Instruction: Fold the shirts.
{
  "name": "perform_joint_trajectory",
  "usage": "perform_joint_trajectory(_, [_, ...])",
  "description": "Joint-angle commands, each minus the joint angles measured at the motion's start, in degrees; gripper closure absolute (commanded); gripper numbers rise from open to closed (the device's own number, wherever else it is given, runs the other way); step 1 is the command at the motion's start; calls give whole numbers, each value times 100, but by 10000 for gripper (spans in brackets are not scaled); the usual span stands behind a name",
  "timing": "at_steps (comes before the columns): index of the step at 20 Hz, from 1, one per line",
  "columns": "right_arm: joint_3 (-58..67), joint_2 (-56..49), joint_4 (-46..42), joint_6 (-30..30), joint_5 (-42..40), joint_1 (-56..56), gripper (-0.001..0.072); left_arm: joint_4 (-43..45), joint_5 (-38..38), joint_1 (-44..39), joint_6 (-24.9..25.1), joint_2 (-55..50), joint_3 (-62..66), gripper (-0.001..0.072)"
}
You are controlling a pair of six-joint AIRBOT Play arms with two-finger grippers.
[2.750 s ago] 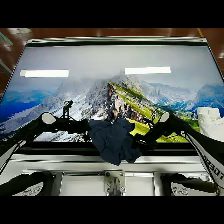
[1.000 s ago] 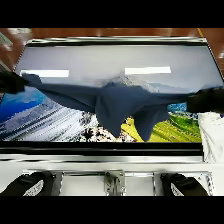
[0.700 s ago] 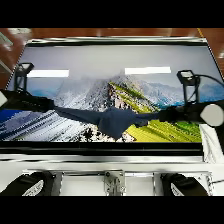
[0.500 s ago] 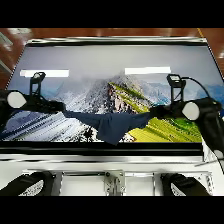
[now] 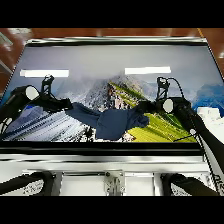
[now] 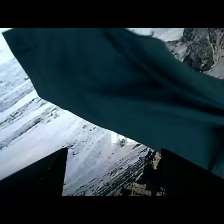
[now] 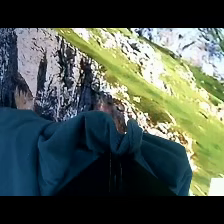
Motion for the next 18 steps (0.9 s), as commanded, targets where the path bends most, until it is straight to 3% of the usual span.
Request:
perform_joint_trajectory(1, [-7, -28, 37, -17, -63, 7, 649, -898, -1080, 269, 1237, 151, 94, 48])
perform_joint_trajectory(4, [-7, -28, 35, -33, 122, 7, 648, -2267, -868, -173, 1572, 144, -872, 50])
perform_joint_trajectory(7, [-7, -28, 31, -85, 310, 7, 649, -2686, 9, -935, 1408, 70, -1729, 50])
perform_joint_trajectory(11, [-7, -28, 24, -297, 358, 7, 648, -3027, 817, -1478, 1250, -214, -1908, 52])
perform_joint_trajectory(16, [-7, -31, -13, -295, 356, 7, 648, -3978, 1123, -1781, 1674, -863, -1899, 53])
perform_joint_trajectory(17, [-7, -28, -13, -295, 356, 7, 648, -4321, 1169, -1799, 1882, -988, -1897, 64])
perform_joint_trajectory(18, [-7, -28, -11, -295, 358, 7, 649, -4590, 1167, -1805, 2026, -1082, -1897, 197])
